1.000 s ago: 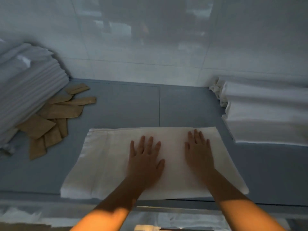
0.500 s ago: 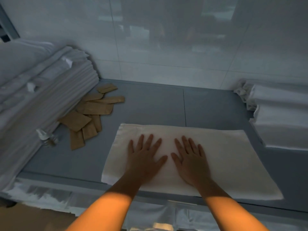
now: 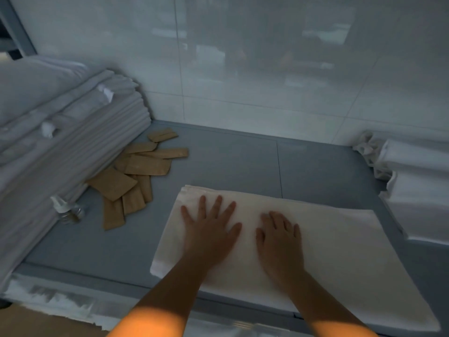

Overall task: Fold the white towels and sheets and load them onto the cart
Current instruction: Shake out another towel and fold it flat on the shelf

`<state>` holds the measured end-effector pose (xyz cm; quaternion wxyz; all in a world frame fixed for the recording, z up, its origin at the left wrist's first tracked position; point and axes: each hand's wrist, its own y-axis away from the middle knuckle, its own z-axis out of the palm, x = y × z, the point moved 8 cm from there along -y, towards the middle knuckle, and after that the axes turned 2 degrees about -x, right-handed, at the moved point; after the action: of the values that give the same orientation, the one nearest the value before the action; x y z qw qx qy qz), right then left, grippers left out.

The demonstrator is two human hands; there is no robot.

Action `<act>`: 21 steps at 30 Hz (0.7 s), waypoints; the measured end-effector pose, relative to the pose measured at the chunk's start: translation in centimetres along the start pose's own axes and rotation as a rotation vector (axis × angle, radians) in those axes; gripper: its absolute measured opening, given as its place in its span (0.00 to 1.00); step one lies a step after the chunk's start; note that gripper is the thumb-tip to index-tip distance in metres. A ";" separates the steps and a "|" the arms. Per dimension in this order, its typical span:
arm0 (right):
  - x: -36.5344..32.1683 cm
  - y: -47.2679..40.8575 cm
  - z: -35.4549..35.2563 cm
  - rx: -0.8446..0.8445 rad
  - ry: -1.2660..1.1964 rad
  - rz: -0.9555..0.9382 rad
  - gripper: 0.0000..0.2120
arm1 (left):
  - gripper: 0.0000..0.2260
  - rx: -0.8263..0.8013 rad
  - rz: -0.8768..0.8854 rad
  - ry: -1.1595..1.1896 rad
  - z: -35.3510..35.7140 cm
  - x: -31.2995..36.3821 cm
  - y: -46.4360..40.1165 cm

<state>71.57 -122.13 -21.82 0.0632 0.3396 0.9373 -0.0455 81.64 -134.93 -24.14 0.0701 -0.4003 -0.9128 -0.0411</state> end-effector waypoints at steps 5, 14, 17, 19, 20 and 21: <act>-3.2 -1.5 1.5 -0.051 0.030 -0.178 0.24 | 0.26 0.027 0.022 0.005 -0.6 -0.2 0.3; 5.5 1.2 0.8 -0.135 0.157 0.046 0.28 | 0.26 -0.048 0.079 -0.072 -0.7 -3.2 1.4; 5.5 1.8 0.1 -0.207 0.095 0.130 0.27 | 0.24 -0.042 -0.061 -0.056 -1.7 -4.5 2.9; 3.5 2.0 -0.5 -0.180 0.020 0.138 0.26 | 0.23 -0.053 -0.134 -0.038 -1.9 -2.8 4.3; 1.7 2.4 -0.6 -0.150 -0.014 0.100 0.25 | 0.23 -0.052 -0.125 -0.028 -1.7 -1.1 5.3; -0.4 3.0 -0.5 -0.128 -0.043 0.034 0.25 | 0.23 -0.053 -0.097 -0.016 -1.3 0.6 6.3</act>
<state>73.72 -119.99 -21.36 0.1055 0.3498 0.9308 0.0083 86.02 -130.37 -22.66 0.0500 -0.3575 -0.9303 -0.0651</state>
